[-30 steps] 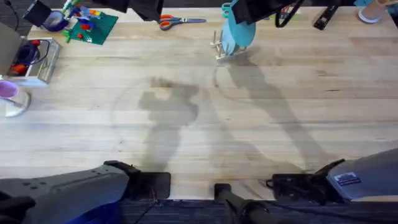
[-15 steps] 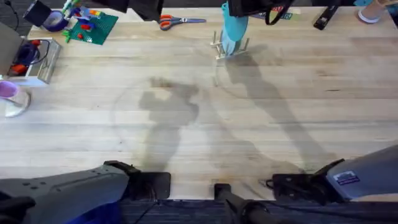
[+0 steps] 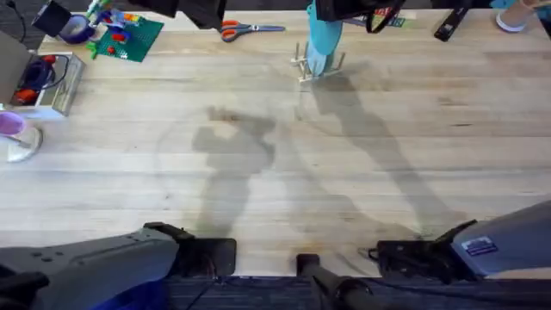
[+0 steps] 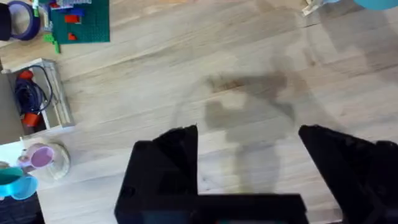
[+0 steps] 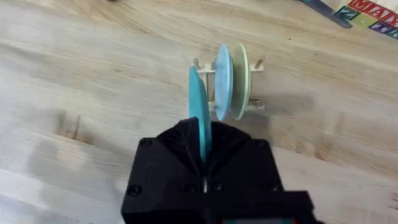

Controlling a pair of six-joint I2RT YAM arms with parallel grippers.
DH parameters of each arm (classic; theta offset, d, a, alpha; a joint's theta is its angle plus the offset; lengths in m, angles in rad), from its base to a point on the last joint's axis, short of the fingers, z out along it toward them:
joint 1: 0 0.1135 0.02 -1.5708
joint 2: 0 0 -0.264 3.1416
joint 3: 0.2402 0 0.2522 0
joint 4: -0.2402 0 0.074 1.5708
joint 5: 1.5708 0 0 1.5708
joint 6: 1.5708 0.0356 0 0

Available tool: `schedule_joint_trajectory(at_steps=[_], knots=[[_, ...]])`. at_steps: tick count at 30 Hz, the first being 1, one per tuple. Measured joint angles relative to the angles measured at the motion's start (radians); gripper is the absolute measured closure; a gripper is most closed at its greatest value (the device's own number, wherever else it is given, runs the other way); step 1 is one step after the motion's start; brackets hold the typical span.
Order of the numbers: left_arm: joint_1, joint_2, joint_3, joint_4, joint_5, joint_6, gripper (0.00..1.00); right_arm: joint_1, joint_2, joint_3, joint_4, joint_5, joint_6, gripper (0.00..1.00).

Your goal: Pick up the plates from the table one by one and place each into a slot on the dish rack.

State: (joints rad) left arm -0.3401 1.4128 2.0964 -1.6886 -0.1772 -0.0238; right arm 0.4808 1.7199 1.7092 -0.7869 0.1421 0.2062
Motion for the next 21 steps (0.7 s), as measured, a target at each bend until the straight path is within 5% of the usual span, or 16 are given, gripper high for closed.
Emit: schedule_joint_trajectory(at_steps=[21], knots=[[0.000, 0.000, 0.000, 0.000, 0.000, 0.000, 0.007, -0.018, 0.000, 0.000, 0.048, 0.000, -0.021, 0.974]])
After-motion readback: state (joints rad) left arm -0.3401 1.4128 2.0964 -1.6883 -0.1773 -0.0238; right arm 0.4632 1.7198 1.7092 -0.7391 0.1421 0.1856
